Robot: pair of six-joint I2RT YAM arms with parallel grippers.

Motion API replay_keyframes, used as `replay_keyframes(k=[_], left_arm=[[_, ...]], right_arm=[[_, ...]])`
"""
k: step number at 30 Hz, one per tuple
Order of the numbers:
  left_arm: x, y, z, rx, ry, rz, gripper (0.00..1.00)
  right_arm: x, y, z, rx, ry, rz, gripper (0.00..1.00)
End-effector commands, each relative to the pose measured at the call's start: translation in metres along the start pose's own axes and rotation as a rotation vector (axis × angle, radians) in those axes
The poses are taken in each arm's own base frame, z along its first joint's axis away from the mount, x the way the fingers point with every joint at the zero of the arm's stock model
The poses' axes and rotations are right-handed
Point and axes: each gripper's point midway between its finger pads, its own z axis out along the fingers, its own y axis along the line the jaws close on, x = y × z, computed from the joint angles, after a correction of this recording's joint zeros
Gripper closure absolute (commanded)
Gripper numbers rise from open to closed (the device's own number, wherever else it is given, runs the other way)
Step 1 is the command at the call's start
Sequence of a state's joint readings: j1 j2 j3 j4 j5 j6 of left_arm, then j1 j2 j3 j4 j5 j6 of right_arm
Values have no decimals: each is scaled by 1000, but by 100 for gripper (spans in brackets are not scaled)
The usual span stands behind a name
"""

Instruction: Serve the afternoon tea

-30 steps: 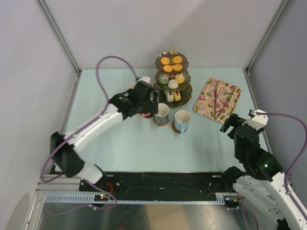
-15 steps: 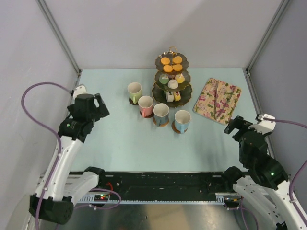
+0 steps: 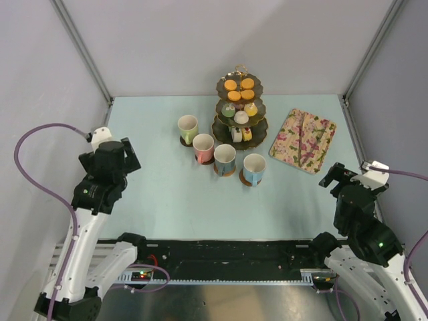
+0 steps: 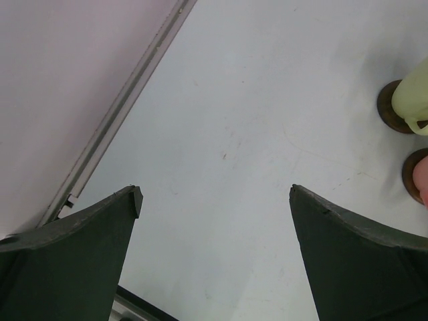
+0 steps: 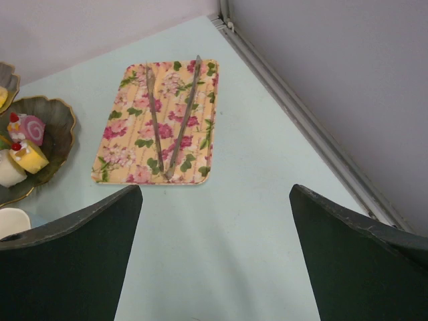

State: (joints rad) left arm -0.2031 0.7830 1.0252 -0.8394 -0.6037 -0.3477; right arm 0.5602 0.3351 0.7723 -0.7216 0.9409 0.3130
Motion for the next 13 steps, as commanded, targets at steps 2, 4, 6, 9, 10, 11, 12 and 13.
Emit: replay_keyframes(k=[2, 4, 6, 9, 10, 11, 12, 13], left_arm=[[-18, 10, -13, -30, -69, 16, 0], [-17, 7, -14, -18, -71, 23, 0], [-16, 5, -16, -7, -72, 27, 0], [-16, 2, -17, 11, -73, 25, 0], [-15, 1, -17, 16, -72, 24, 0], [-15, 0, -17, 22, -71, 22, 0], [-15, -1, -18, 26, -71, 19, 0], [-15, -2, -18, 32, -70, 17, 0]], right_arm=[[-2, -11, 4, 84, -22, 1, 1], [-1, -12, 5, 91, -22, 2, 1], [-1, -13, 5, 97, -23, 4, 1], [-2, -14, 6, 105, -24, 3, 0], [-2, -14, 5, 104, -24, 4, 0], [-2, -14, 6, 104, -23, 4, 1], [-2, -14, 6, 106, -23, 5, 1], [-2, -14, 6, 105, -24, 6, 1]])
